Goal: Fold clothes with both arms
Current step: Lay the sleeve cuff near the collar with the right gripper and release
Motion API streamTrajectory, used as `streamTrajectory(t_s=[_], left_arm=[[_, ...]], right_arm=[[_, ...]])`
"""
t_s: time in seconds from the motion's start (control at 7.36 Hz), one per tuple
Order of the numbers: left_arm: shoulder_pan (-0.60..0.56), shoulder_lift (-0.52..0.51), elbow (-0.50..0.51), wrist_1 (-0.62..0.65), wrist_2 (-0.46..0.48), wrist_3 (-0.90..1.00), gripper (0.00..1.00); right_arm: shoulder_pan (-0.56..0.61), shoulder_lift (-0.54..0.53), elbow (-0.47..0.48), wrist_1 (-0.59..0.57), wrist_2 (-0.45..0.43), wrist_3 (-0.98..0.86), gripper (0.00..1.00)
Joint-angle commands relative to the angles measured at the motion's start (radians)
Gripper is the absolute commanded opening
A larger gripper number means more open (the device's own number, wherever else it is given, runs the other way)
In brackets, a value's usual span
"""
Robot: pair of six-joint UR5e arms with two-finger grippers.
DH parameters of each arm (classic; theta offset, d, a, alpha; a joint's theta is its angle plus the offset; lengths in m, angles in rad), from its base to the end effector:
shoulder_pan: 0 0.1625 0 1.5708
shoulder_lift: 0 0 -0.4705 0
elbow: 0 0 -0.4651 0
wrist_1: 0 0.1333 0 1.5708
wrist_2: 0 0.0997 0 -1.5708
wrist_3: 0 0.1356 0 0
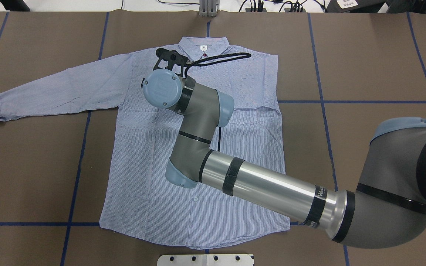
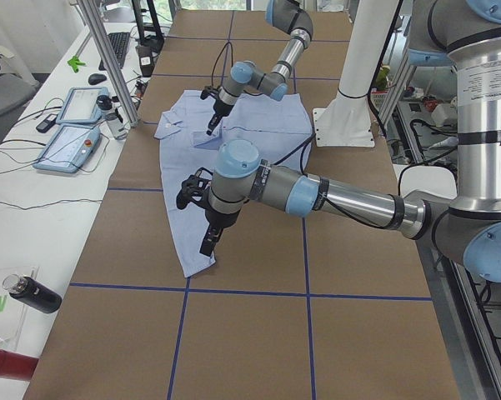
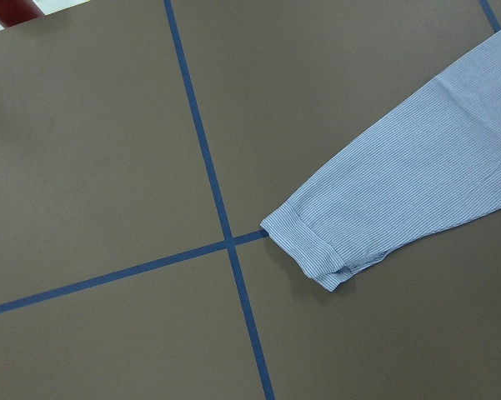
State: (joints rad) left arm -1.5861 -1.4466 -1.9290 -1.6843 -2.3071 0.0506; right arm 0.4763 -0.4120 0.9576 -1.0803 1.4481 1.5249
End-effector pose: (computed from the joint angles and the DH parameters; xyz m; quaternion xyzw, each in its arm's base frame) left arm -0.0502 -0.5214 0.5820 0.1729 0.3490 0.0784 0.9177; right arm -0.8158 -0.5896 0.0923 0.1790 -0.4638 0.2148 0.8407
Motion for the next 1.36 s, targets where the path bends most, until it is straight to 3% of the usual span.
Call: streamTrajectory(t_s=[0.0,0.14,0.82,1.09,1.22], left_arm=[[-0.002,0.000,-0.001,0.001,0.000,0.000,1.00],[-0.002,0.002,-0.002,0.002,0.000,0.002,1.00],[0.000,0.000,0.001,0.001,0.000,0.000,1.00],[0.002,-0.008,-0.007,-0.002,-0.002,-0.002,1.00],[0.003,-0.015,-0.013,-0.062,0.000,-0.008,1.00]], right_arm=[[-0.021,0.016,-0.006,-0.026,-0.069,-0.014,0.86],[-0.021,0.025,-0.010,-0.027,-0.077,-0.017,0.99],[-0.002,0.073,-0.030,-0.099,-0.060,-0.040,0.99],[0.117,0.073,-0.007,-0.215,0.189,-0.157,1.00],[0.175,0.068,0.050,-0.356,0.274,-0.251,1.00]])
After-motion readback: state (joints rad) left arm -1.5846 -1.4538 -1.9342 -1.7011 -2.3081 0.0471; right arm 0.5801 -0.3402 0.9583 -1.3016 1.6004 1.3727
